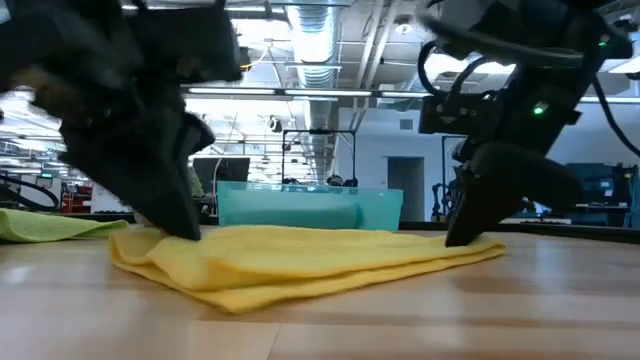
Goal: Fold microfiber towels
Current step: Fold the yellow towel
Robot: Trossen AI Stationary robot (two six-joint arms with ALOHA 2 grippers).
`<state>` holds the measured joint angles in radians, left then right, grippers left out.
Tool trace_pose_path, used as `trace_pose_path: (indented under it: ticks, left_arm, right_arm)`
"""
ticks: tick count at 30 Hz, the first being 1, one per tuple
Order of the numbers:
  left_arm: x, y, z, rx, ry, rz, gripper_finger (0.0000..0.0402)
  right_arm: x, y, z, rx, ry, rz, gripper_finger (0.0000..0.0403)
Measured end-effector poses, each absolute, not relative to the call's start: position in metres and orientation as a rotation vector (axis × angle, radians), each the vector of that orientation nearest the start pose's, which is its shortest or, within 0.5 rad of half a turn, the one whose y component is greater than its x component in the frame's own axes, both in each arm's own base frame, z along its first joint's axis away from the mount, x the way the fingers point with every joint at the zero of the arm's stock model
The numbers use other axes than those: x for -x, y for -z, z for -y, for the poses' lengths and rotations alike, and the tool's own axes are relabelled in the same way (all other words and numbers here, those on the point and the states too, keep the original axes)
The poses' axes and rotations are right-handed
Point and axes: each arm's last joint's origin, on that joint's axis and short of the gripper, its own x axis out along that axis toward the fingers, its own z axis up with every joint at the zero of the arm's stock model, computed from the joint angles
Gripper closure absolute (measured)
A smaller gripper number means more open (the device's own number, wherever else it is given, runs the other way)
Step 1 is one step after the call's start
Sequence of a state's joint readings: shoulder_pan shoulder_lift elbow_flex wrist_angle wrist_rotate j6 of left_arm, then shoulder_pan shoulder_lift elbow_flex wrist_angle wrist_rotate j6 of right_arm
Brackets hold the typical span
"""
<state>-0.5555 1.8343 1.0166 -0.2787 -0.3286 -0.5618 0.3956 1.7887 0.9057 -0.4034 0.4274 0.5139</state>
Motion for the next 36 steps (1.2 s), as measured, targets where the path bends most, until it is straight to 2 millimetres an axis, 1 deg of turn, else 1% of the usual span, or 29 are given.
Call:
trace_pose_path:
  ticks: [3, 5, 8, 11, 13, 15, 19, 21, 24, 26, 28, 31, 33, 36]
  left_arm:
    - [-0.299, -0.141, 0.179, 0.038, -0.069, -0.975, 0.0396]
    - [-0.298, -0.142, 0.182, 0.021, -0.056, -0.971, 0.0381]
    - [-0.296, -0.142, 0.183, -0.006, -0.088, -0.944, 0.0341]
    - [-0.296, -0.142, 0.179, -0.051, -0.173, -0.922, 0.0294]
    - [-0.292, -0.140, 0.172, -0.068, -0.241, -0.958, 0.0270]
    - [-0.288, -0.137, 0.168, -0.070, -0.272, -1.017, 0.0257]
    - [-0.286, -0.129, 0.170, -0.037, -0.193, -1.064, 0.0254]
    - [-0.288, -0.127, 0.177, -0.035, -0.080, -1.054, 0.0259]
    - [-0.292, -0.127, 0.189, -0.085, 0.054, -1.000, 0.0268]
    - [-0.292, -0.130, 0.196, -0.127, 0.099, -0.987, 0.0273]
    - [-0.294, -0.137, 0.202, -0.167, 0.104, -0.949, 0.0278]
    - [-0.296, -0.144, 0.206, -0.243, 0.038, -0.879, 0.0284]
    - [-0.297, -0.145, 0.206, -0.256, -0.015, -0.851, 0.0287]
    - [-0.297, -0.144, 0.202, -0.209, -0.042, -0.881, 0.0290]
  right_arm:
    - [-0.289, -0.121, -0.102, 0.080, 0.312, -1.115, 0.0386]
    - [-0.290, -0.121, -0.100, 0.079, 0.311, -1.112, 0.0387]
    - [-0.290, -0.120, -0.101, 0.080, 0.307, -1.113, 0.0388]
    - [-0.289, -0.121, -0.103, 0.088, 0.302, -1.110, 0.0386]
    - [-0.289, -0.120, -0.105, 0.090, 0.296, -1.108, 0.0384]
    - [-0.288, -0.120, -0.106, 0.093, 0.292, -1.108, 0.0384]
    - [-0.288, -0.120, -0.104, 0.111, 0.293, -1.118, 0.0387]
    - [-0.289, -0.120, -0.099, 0.150, 0.294, -1.125, 0.0387]
    - [-0.289, -0.121, -0.094, 0.232, 0.371, -1.096, 0.0386]
    - [-0.286, -0.124, -0.096, 0.305, 0.429, -1.067, 0.0388]
    - [-0.280, -0.132, -0.102, 0.361, 0.465, -1.020, 0.0390]
    - [-0.276, -0.145, -0.114, 0.366, 0.471, -0.928, 0.0389]
    - [-0.278, -0.149, -0.122, 0.318, 0.439, -0.872, 0.0386]
    - [-0.286, -0.150, -0.129, 0.205, 0.349, -0.828, 0.0384]
